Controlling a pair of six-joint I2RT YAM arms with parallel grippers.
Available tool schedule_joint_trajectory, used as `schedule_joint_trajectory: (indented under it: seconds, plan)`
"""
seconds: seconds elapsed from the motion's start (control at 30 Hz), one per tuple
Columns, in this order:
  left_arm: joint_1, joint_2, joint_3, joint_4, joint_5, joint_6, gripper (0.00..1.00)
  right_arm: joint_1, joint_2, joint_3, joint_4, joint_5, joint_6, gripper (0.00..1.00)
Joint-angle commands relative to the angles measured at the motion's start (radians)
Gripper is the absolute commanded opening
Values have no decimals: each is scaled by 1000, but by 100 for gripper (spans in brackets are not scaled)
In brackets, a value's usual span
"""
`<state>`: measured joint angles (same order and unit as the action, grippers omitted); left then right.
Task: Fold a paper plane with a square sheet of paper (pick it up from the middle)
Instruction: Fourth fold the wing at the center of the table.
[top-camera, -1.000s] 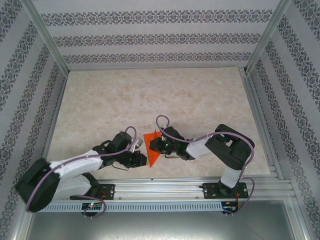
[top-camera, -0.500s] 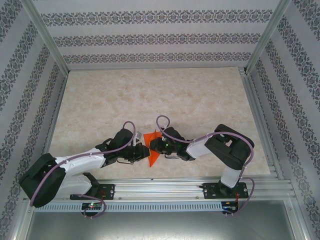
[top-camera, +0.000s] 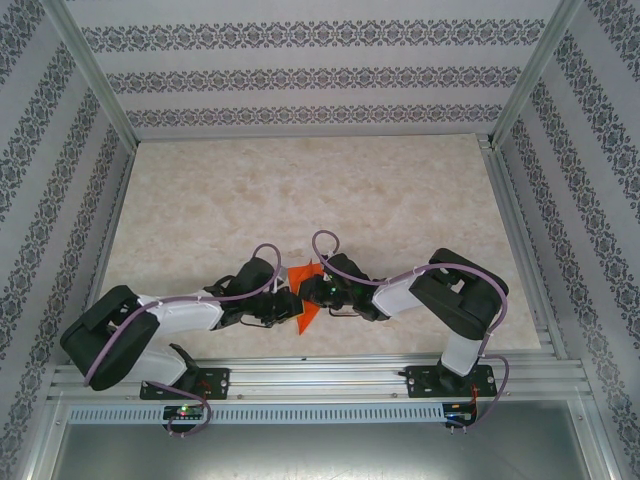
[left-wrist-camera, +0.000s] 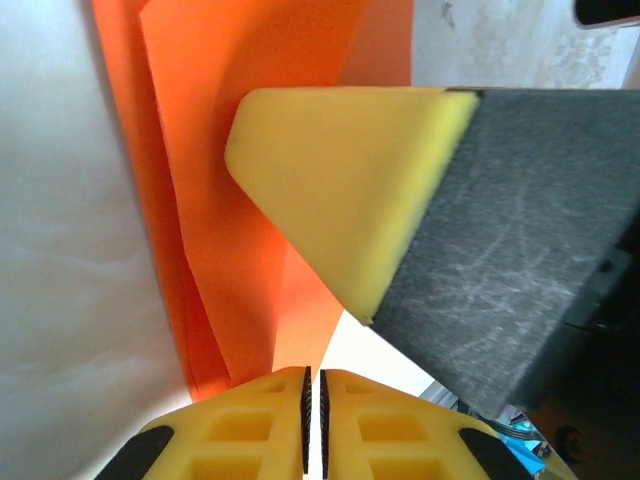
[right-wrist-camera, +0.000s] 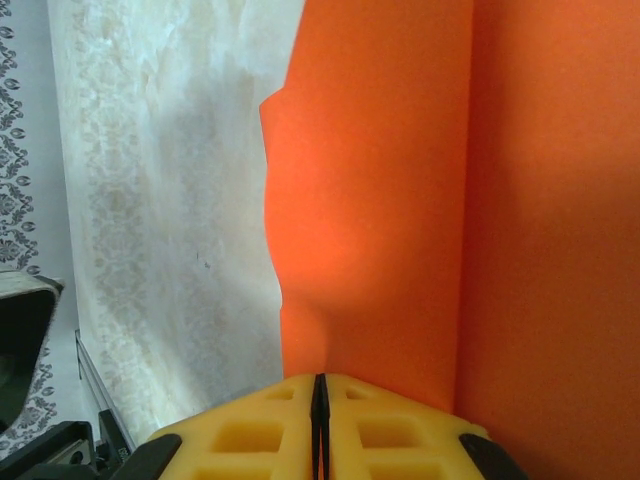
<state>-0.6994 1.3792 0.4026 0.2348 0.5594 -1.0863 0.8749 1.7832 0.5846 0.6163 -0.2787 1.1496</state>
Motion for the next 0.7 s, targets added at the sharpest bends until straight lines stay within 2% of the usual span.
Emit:
schedule_joint_trajectory:
  seconds: [0.0,0.67]
  plan:
    - [-8,22,22,66,24,0,15,12,81,-34,-230,66,-17,11]
    - [-23,115,-46,51,160,40,13,12,108,-32,-241,77,-18,12]
